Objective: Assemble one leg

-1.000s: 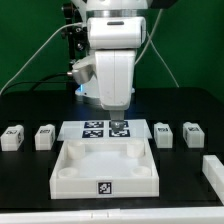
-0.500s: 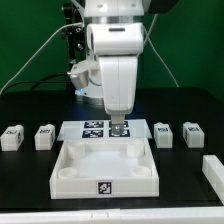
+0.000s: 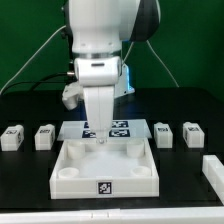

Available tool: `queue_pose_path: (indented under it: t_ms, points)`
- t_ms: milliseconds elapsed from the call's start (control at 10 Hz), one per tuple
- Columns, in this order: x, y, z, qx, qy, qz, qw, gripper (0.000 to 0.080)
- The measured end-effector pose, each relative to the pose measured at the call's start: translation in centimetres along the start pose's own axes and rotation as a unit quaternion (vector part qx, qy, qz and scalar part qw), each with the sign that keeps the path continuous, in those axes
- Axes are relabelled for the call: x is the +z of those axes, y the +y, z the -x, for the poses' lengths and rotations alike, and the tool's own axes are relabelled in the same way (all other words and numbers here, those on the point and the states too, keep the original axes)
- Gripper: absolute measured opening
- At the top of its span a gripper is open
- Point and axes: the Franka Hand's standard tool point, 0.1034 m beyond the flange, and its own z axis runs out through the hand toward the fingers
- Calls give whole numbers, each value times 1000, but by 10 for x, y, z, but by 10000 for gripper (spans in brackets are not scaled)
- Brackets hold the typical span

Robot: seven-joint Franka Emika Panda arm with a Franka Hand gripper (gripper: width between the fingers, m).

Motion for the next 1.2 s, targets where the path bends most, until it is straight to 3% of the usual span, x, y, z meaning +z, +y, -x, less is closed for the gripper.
queue_pose_path:
  t_ms: [200,500,600,900,1000,1100,1200]
  points:
    - [5,6,-1,1,2,3,1000,650]
    - [-5,16,1,4,-1,16,1000,650]
    - [-4,15,1,4,0,14,1000,650]
    - [-3,14,1,5,0,14,1000,250]
    - [-3,14,1,6,0,14,1000,250]
    - [-3,14,1,6,0,14,1000,72]
    - [-3,14,1,6,0,13,1000,57]
